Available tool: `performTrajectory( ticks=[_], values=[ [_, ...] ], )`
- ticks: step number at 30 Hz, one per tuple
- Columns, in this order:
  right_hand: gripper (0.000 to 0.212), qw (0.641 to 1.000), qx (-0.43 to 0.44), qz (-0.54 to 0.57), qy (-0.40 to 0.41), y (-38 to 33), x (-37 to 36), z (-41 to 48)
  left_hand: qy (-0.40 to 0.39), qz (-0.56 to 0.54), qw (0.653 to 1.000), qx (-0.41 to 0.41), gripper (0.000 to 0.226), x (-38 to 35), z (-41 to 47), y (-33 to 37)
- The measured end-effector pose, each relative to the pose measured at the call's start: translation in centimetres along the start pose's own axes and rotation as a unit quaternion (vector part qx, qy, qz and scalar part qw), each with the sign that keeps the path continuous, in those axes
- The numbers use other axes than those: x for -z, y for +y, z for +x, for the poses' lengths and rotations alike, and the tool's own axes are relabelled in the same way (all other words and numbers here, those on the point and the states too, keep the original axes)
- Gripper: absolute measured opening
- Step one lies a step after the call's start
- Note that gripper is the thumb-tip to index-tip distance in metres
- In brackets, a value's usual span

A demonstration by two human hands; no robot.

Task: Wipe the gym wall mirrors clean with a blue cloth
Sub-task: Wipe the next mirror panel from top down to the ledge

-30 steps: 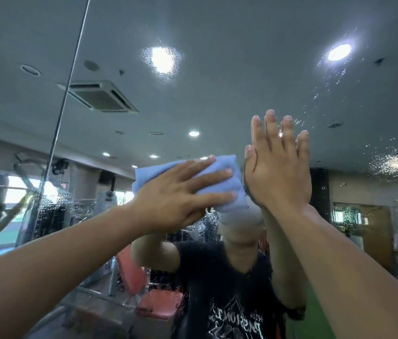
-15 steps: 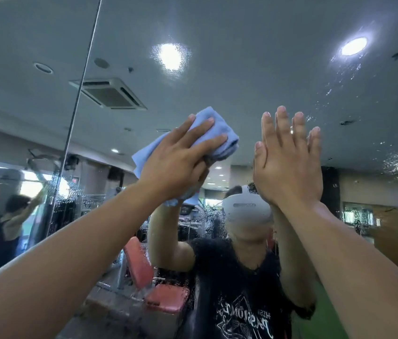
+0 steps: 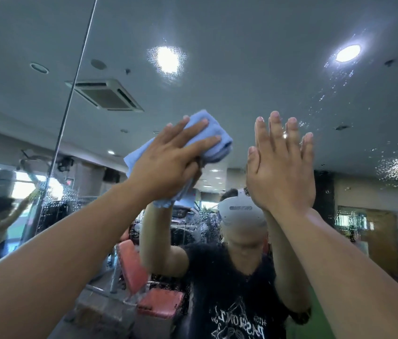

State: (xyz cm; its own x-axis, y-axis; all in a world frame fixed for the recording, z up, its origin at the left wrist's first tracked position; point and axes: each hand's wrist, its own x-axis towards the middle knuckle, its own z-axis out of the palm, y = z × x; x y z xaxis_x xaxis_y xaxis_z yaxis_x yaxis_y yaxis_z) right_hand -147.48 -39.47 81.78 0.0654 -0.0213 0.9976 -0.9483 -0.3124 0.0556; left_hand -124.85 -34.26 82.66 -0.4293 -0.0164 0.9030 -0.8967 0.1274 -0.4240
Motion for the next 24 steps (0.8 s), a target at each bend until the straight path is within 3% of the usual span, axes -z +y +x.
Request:
performTrajectory(
  ticks=[7, 15, 24],
  values=[
    [0.064, 1.000, 0.001, -0.009, -0.003, 0.2, -0.1, 0.0, -0.009, -0.023, 0.987, 0.156, 0.063, 0.2, 5.1, -0.8],
    [0.063, 1.000, -0.002, -0.009, 0.002, 0.1, -0.1, -0.1, 0.036, 0.011, 0.986, 0.163, 0.062, 0.1, 9.4, -3.2],
    [0.060, 0.999, -0.002, -0.035, 0.014, 0.1, 0.5, 0.2, 0.033, 0.025, 0.989, 0.142, 0.061, -0.1, 10.2, -4.1]
  ],
)
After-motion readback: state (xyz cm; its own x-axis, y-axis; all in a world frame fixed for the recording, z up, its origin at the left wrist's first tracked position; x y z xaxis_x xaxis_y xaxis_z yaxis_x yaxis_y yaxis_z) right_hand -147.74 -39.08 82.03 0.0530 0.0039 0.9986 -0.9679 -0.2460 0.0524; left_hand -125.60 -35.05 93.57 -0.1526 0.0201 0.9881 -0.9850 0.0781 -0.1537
